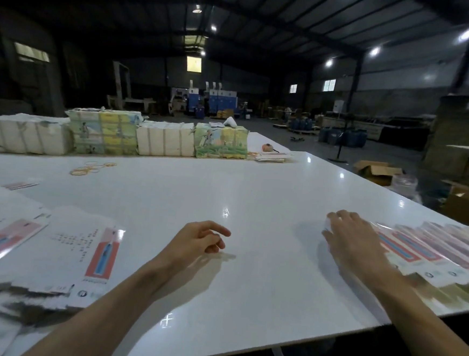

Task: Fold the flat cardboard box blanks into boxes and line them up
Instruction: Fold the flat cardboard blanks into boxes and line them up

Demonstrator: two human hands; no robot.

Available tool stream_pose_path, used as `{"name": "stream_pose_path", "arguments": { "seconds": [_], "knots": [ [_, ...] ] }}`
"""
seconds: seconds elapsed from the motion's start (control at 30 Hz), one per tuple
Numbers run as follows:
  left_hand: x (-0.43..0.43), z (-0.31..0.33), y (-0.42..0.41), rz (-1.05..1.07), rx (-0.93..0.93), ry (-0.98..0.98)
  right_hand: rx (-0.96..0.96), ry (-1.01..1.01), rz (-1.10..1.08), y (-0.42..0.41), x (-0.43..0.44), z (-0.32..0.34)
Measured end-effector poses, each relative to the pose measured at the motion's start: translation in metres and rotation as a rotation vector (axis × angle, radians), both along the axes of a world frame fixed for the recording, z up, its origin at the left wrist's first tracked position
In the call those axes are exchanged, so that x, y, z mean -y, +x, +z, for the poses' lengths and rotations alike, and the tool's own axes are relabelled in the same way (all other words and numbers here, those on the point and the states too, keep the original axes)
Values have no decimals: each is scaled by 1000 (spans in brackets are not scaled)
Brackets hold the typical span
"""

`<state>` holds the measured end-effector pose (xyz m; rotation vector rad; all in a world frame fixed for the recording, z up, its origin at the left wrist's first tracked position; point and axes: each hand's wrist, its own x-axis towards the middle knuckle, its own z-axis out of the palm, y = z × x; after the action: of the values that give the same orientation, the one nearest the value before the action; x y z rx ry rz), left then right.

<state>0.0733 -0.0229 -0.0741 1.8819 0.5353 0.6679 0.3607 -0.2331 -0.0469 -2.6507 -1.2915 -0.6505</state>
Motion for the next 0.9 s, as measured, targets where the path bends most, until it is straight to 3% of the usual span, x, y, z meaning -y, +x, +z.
{"name": "stream_pose_path", "arguments": {
  "seconds": [0.17,0.3,0.4,0.5,0.63,0.77,0.9],
  "knots": [
    [4,1,-4,61,44,-56,-39,146,320,-67,-89,19],
    [5,5,-7,155,44,-68,-104,127,418,-115,-135,1],
    [-6,22,-19,314,-225,157,-150,90,457,-119,-143,-22],
    [-24,47,-48,430,-694,363,-212,164,472,-109,-147,-27],
    [-36,65,-87,678,-1143,464,-269,160,502,-109,-148,-28],
    [-43,70,-111,862,-1354,492,-317,169,528,-111,-148,-28],
    [-49,73,-126,831,-1333,471,-375,174,532,-109,-145,-27]
  ]
}}
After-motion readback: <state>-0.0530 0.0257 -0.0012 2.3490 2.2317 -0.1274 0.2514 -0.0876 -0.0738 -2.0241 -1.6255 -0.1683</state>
